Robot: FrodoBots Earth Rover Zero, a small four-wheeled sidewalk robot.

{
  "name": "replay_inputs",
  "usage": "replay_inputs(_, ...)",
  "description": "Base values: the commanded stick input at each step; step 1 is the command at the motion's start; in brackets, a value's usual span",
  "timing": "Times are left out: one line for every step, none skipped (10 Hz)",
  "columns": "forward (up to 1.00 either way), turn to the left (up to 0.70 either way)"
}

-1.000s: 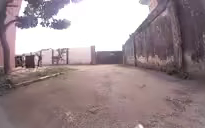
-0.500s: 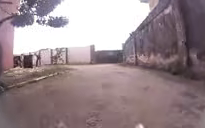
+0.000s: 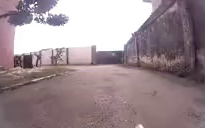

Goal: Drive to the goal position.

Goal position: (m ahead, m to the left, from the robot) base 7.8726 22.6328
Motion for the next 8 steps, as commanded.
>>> replay_inputs(0.5,0.0)
replay_inputs(0.5,0.0)
replay_inputs(0.5,0.0)
replay_inputs(0.5,0.0)
replay_inputs(0.5,0.0)
replay_inputs(0.5,0.0)
replay_inputs(0.5,0.0)
replay_inputs(0.5,0.0)
